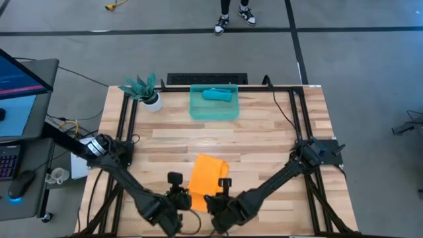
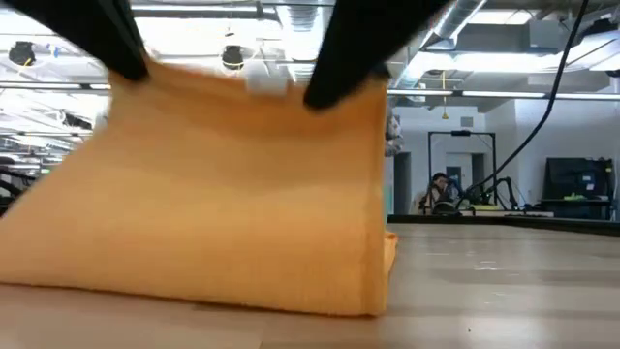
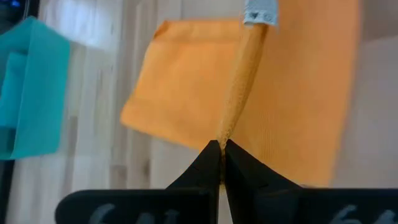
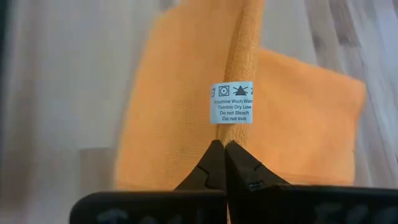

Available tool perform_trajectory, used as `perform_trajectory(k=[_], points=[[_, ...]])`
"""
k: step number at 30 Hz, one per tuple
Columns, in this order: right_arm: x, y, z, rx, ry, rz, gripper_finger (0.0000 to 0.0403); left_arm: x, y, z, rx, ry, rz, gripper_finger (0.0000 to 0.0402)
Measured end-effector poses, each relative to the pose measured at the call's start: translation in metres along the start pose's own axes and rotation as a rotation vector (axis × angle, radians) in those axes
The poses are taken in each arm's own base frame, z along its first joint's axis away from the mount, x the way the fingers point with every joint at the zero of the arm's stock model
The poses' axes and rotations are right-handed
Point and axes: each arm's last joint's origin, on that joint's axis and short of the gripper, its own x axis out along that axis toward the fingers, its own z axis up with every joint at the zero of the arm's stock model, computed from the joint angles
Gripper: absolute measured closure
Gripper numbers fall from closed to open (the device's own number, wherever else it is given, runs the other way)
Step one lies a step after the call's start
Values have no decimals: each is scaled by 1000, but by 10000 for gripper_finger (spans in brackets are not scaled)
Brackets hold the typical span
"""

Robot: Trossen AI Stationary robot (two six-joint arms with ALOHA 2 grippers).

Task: Roll microfiber towels into tight, uniform cylinder then place into a basket
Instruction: Fold the yellow microfiber cloth

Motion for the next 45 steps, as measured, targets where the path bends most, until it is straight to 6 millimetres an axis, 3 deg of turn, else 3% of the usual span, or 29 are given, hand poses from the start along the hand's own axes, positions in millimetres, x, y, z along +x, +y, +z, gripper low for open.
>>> perform_trajectory(k=[9,15,45], points=[[30,-29,-9,177,96,-94,397,48,29,-1,-35,105,81,401],[45,-41,-18,232,144,-133,397,68,39,-2,-61,142,43,401],[59,-61,-16,300,190,-149,397,78,47,2,-84,179,-13,401]])
